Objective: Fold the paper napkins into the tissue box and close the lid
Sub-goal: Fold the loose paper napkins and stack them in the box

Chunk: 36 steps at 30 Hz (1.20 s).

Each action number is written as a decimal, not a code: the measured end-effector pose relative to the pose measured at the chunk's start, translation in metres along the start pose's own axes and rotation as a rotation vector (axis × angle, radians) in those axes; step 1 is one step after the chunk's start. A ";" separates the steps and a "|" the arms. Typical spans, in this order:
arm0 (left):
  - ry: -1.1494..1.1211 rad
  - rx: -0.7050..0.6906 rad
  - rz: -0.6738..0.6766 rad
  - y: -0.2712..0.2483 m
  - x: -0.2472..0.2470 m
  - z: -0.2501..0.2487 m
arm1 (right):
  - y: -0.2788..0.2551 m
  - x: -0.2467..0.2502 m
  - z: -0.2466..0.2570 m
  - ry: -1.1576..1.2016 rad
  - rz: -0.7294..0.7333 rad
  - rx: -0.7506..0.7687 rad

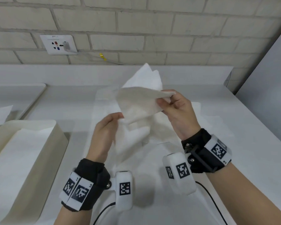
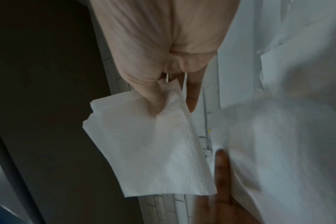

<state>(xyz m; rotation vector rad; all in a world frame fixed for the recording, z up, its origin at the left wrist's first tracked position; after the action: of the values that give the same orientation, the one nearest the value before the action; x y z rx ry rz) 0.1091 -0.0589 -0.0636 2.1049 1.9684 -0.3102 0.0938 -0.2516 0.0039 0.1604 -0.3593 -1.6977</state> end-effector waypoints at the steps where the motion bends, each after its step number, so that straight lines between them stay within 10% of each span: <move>1: -0.049 0.038 0.095 -0.003 -0.016 0.001 | -0.001 -0.005 0.000 -0.014 0.013 0.017; 11: -0.056 -0.095 0.243 -0.016 -0.034 -0.017 | -0.009 -0.020 0.001 -0.061 0.193 0.099; 26: -0.032 -0.085 0.073 -0.004 -0.006 -0.019 | -0.020 -0.018 -0.023 -0.448 0.433 0.035; 36: 0.034 -0.045 0.166 -0.016 -0.026 -0.013 | -0.010 -0.024 -0.025 -0.396 0.226 0.016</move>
<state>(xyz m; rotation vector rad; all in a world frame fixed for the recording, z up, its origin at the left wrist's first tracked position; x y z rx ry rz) 0.0911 -0.0787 -0.0434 2.2408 1.7859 -0.1988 0.0959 -0.2299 -0.0253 -0.2024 -0.6598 -1.4975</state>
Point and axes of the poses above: each hand's wrist, its own y-axis towards the middle knuckle, its own x-axis out of the back of the hand, z = x × y, the point moved 9 cm from there along y, towards the middle knuckle, and after that the axes turned 15 degrees about -y, right-handed, at the moved point
